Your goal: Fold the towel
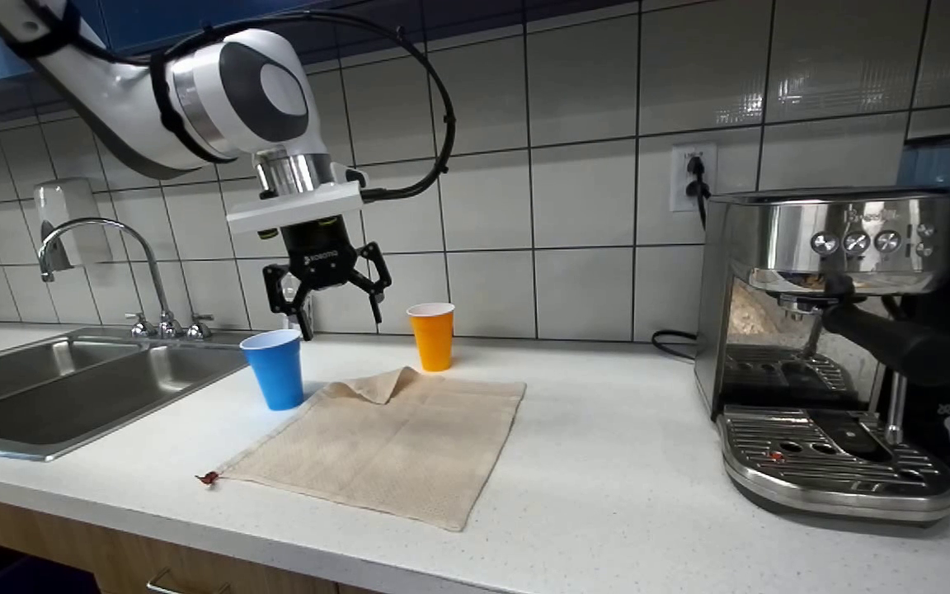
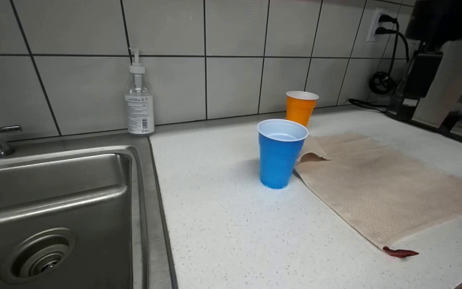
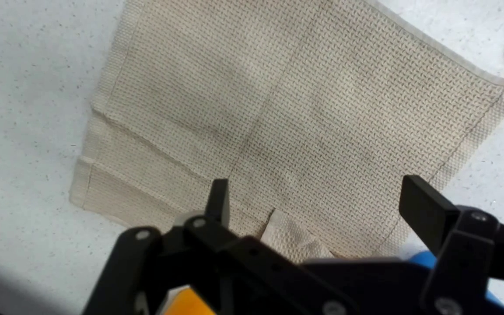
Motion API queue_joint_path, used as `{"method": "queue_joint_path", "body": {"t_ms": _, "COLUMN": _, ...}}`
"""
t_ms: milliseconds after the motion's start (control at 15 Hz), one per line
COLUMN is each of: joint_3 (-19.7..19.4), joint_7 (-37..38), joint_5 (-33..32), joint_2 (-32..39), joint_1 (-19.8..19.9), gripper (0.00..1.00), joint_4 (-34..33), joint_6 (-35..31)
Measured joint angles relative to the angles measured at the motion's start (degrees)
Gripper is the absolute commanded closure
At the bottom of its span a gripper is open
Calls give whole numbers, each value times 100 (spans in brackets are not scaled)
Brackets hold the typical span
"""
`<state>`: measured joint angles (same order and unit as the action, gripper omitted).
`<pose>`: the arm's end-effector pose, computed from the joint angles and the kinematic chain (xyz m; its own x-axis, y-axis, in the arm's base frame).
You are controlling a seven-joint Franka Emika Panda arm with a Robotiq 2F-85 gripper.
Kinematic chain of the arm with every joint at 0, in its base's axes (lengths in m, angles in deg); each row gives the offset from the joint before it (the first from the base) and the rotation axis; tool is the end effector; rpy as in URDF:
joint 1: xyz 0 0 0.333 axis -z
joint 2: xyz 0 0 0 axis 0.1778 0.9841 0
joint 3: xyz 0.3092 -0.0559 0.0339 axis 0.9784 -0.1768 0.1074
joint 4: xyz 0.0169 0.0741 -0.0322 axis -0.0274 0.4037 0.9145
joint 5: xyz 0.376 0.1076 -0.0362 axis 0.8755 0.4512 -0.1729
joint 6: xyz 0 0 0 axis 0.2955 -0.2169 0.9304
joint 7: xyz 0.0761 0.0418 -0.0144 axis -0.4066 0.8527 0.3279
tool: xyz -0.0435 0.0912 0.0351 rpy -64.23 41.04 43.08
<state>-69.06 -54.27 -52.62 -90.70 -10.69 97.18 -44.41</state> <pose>0.4794 -0.0181 0.3630 0.8968 0.4413 -0.0311 0.4408 -0.8856 0.1463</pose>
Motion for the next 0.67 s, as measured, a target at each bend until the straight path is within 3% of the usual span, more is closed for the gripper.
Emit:
{"method": "queue_joint_path", "body": {"t_ms": 267, "joint_3": 1, "joint_7": 0, "joint_5": -1, "joint_2": 10, "joint_1": 0, "gripper": 0, "joint_4": 4, "joint_6": -10}}
{"method": "queue_joint_path", "body": {"t_ms": 667, "joint_3": 115, "joint_7": 786, "joint_5": -497, "joint_2": 344, "joint_1": -5, "gripper": 0, "joint_4": 100, "joint_6": -650}}
